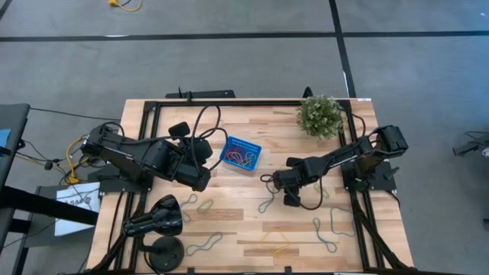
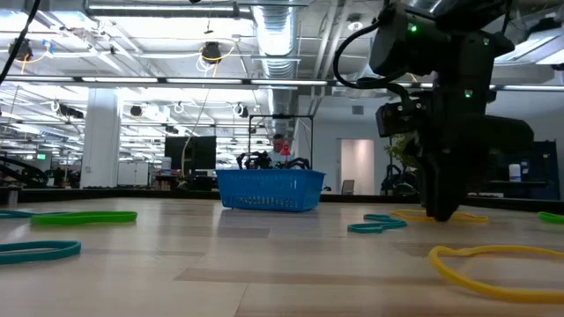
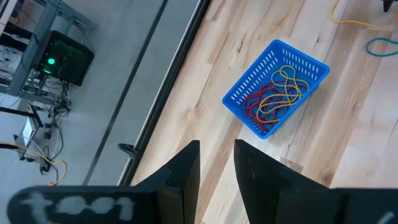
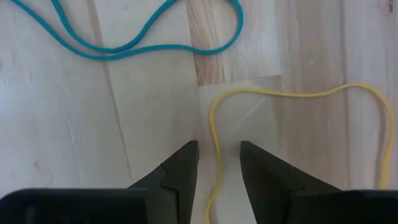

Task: Pick and place items into bin
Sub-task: Put the yellow rubber band into the blue bin

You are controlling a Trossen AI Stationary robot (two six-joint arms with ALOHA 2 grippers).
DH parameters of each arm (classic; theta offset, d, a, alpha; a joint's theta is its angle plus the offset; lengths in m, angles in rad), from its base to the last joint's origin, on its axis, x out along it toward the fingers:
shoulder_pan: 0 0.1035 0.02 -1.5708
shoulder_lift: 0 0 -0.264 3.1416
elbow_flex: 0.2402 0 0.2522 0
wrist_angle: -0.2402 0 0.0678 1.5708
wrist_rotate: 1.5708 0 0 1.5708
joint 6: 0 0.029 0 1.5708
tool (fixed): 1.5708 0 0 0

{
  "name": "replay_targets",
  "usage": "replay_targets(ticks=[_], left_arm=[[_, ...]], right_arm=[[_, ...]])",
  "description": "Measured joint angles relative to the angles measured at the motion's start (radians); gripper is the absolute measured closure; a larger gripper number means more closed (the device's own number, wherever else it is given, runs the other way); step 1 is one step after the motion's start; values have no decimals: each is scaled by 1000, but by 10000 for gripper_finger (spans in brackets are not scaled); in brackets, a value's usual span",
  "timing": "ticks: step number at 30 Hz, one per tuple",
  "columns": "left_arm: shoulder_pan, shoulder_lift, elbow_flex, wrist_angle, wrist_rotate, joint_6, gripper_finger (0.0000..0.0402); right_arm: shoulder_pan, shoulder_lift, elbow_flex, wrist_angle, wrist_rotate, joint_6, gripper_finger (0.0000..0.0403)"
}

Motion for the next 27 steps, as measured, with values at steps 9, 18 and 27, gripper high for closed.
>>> replay_targets(ticks=[9,18,27], left_arm=[[0,0,0,0,-2,0,313],[0,0,0,0,-2,0,313],[0,0,0,0,-2,1,313]], right_arm=[[-2,2,-1,16,-59,-24,362],[-30,3,-2,24,-58,-18,393],[0,-2,98,-26,-2,-39,402]])
